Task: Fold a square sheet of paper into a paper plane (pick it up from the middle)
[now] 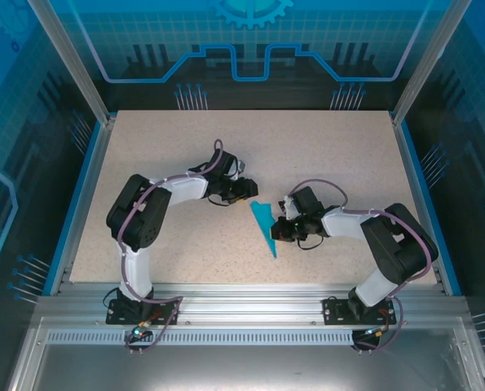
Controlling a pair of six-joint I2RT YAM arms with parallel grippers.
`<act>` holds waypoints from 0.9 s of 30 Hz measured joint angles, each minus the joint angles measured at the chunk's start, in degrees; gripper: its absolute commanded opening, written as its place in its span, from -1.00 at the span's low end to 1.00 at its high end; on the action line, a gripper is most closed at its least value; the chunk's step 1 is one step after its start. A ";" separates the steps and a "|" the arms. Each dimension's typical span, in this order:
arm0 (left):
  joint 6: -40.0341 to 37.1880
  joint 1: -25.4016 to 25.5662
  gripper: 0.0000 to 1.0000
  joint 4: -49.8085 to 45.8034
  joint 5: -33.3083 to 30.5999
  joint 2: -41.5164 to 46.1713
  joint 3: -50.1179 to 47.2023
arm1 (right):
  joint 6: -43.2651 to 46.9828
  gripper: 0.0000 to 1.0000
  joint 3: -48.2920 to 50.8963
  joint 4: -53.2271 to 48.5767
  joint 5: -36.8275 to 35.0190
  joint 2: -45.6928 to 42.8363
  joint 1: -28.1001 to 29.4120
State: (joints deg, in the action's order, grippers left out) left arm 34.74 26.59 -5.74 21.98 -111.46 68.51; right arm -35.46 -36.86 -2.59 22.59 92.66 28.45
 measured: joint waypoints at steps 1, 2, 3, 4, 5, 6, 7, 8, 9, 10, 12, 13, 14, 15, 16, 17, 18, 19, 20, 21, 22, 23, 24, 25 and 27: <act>0.42 0.20 -0.02 0.17 0.22 2.12 -1.22 | 0.04 -1.00 -0.20 -0.31 0.02 0.13 0.00; 0.90 0.39 -0.03 0.24 0.42 4.24 -2.32 | 0.07 -1.00 -0.39 -0.52 0.07 0.26 0.00; 1.27 0.74 -0.05 0.42 0.57 6.60 -3.39 | 0.15 -1.00 -0.61 -0.83 0.15 0.37 0.00; 1.46 1.27 -0.07 0.70 0.66 8.55 -4.26 | 0.17 -1.00 -0.81 -1.05 0.17 0.48 0.00; 1.77 1.99 -0.08 0.96 0.68 10.32 -5.05 | 0.17 -1.00 -0.94 -1.22 0.20 0.59 0.00; 2.25 2.91 -0.11 1.33 0.70 11.85 -5.77 | 0.17 -1.00 -1.09 -1.42 0.20 0.63 0.00; 2.64 3.96 -0.13 1.70 0.83 12.76 -6.43 | 0.17 -1.00 -1.14 -1.46 0.22 0.70 0.00; 2.91 4.85 -0.14 2.05 0.85 13.09 -6.91 | 0.17 -1.00 -1.14 -1.46 0.28 0.74 0.00; 3.34 5.99 -0.14 2.69 0.87 13.11 -7.67 | 0.17 -1.00 -1.14 -1.46 0.28 0.74 0.00; 4.04 6.97 -0.14 3.32 0.85 12.92 -8.50 | 0.17 -1.00 -1.14 -1.46 0.31 0.74 0.00; 5.20 8.83 -0.15 4.07 0.87 11.82 -10.25 | 0.15 -1.00 -1.14 -1.44 0.33 0.74 0.00; 5.79 9.64 -0.15 4.24 0.87 10.91 -10.69 | 0.15 -1.00 -1.14 -1.44 0.35 0.74 0.00; 6.23 10.36 -0.16 4.57 0.85 9.77 -10.95 | 0.15 -1.00 -1.14 -1.44 0.35 0.74 0.00; 6.91 10.95 -0.16 4.85 0.85 8.52 -10.99 | 0.17 -1.00 -1.14 -1.44 0.35 0.72 0.00; 7.26 11.32 -0.16 5.22 0.85 7.58 -10.99 | 0.17 -1.00 -1.14 -1.44 0.35 0.72 0.00; 7.58 11.65 -0.16 5.66 0.85 6.54 -10.99 | 0.17 -1.00 -1.14 -1.44 0.35 0.72 0.00; 7.96 11.85 -0.16 6.01 0.83 5.60 -10.99 | 0.15 -1.00 -1.14 -1.44 0.37 0.72 0.00; 8.41 11.96 -0.16 6.29 0.85 4.90 -10.97 | 0.15 -1.00 -1.11 -1.42 0.37 0.72 0.00; 8.79 11.96 -0.17 6.60 0.85 4.07 -10.88 | 0.15 -1.00 -1.07 -1.36 0.37 0.72 0.00; 8.87 11.93 -0.18 6.80 0.83 3.23 -10.71 | 0.15 -1.00 -1.07 -1.33 0.37 0.72 0.00; 8.92 11.93 -0.19 6.84 0.83 2.49 -10.45 | 0.15 -1.00 -1.03 -1.27 0.37 0.72 0.00; 8.94 11.85 -0.19 6.67 0.98 1.88 -10.05 | 0.15 -1.00 -0.96 -1.20 0.37 0.72 -0.02; 8.90 11.82 -0.19 6.45 0.85 1.77 -9.66 | 0.15 -1.00 -0.96 -1.11 0.39 0.72 -0.02; 8.85 11.85 -0.20 6.34 0.52 1.60 -9.29 | 0.15 -1.00 -0.96 -1.03 0.39 0.72 0.00; 8.81 11.85 -0.20 5.75 -0.09 1.22 -8.59 | 0.15 -1.00 -0.87 -0.96 0.39 0.72 -0.02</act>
State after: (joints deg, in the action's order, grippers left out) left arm 43.55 38.44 0.01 21.89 -110.24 59.92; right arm -35.31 -37.74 -3.55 22.98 93.38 28.42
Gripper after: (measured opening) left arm 0.402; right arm 0.038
